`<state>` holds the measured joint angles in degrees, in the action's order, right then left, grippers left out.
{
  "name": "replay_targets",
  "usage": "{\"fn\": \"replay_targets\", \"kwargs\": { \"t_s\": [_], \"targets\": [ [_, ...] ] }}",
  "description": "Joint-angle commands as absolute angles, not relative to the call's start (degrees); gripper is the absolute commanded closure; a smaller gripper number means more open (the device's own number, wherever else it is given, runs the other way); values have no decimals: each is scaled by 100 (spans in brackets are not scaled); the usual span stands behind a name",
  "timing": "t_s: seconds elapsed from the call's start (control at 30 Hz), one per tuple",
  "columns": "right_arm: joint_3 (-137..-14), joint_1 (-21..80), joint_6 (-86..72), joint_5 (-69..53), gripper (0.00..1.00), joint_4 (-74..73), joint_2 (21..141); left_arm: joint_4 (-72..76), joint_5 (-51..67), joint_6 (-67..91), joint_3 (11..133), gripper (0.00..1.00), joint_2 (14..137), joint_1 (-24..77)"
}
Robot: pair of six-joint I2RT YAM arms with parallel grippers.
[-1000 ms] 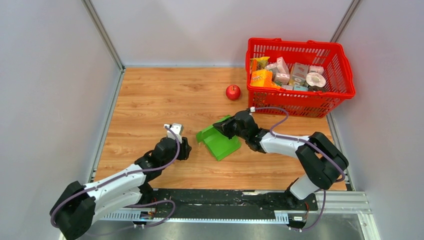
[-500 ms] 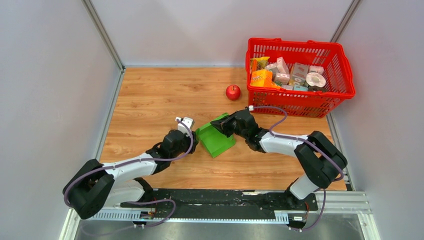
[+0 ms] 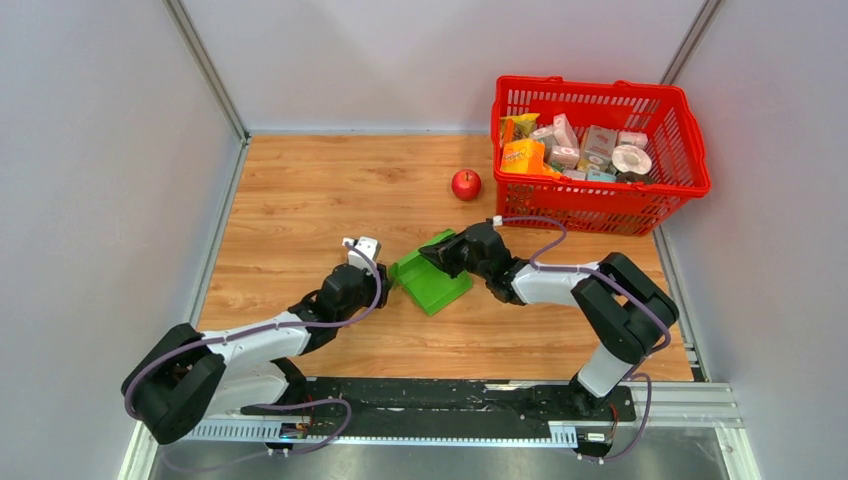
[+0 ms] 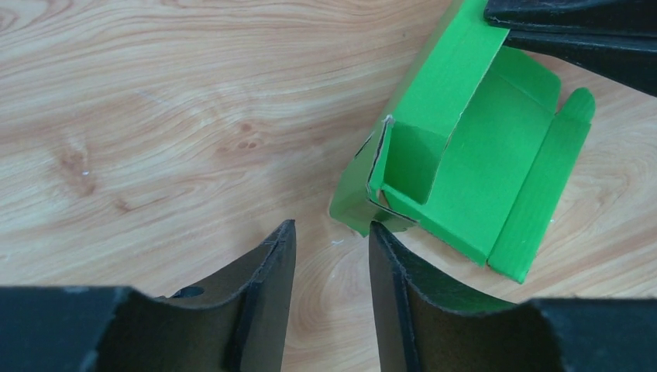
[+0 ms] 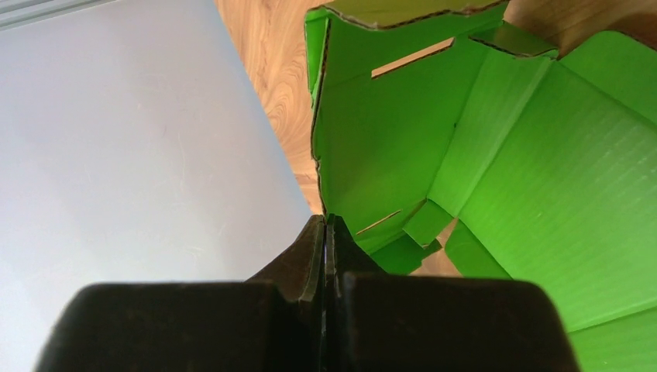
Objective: Fold the paper box
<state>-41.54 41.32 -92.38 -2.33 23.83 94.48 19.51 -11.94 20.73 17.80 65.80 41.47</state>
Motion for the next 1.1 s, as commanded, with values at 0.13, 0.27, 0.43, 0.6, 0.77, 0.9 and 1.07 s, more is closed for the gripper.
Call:
{"fn": "replay_targets", "kwargs": {
  "t_s": [0.13, 0.27, 0.43, 0.6, 0.77, 0.9, 1.07],
  "targets": [
    [-4131, 4122, -9255, -211, 100, 2663, 9633, 2751, -1319, 1530, 1608, 47, 6555, 4140],
    [-4157, 4113, -9325, -220, 100, 2663, 9650, 3058, -1046, 1389, 1749, 49, 6864, 4148],
    [-4210, 4131, -9579, -334, 100, 2602, 9747, 3419, -721, 1432, 1898, 56, 7215, 4140],
    [-4219, 4166, -9625, -246, 100, 2470, 9730, 3797, -721, 1397, 1767, 59, 7207, 4192],
    [-4166, 4280, -8983, 280, 100, 2136, 9510, 3788, -677, 1652, 1697, 57, 7277, 4201],
    [-4078, 4359, -8711, 483, 100, 2197, 9510, 4025, -642, 1731, 1661, 56, 7470, 4201],
    [-4026, 4456, -8420, 659, 100, 2153, 9527, 4096, -712, 1732, 1775, 62, 7655, 4263]
  ]
}}
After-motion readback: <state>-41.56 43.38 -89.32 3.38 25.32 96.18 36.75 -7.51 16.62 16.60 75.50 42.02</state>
